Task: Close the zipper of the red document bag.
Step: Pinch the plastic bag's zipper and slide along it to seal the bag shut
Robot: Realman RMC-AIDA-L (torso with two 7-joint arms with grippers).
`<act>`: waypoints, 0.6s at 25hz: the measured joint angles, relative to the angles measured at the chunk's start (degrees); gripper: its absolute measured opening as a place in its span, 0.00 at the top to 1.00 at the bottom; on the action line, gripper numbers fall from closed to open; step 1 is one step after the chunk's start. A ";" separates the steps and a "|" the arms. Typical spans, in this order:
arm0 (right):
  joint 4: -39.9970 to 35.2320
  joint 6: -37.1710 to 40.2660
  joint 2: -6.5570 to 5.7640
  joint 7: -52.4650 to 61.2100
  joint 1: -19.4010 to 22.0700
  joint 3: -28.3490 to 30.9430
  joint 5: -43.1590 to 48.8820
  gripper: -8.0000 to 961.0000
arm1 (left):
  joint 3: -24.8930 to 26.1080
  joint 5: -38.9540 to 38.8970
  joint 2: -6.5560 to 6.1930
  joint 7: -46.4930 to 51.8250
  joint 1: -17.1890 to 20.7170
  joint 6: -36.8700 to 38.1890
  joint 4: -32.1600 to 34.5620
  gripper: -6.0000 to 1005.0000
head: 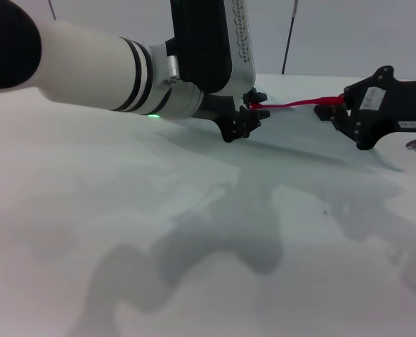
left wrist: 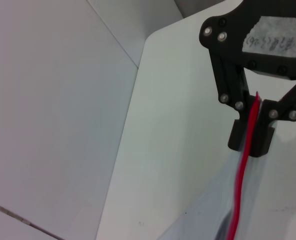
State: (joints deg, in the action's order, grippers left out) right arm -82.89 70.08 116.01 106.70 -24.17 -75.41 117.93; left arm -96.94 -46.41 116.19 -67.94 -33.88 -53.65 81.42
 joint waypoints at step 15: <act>-0.22 0.24 0.09 -0.53 -0.03 0.38 -0.29 0.94 | 0.00 0.00 0.00 0.11 -0.05 -0.31 -0.12 0.82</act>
State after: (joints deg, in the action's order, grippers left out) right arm -83.11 70.32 116.10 106.17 -24.20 -75.04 117.64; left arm -96.94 -46.40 116.19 -67.83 -33.92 -53.96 81.31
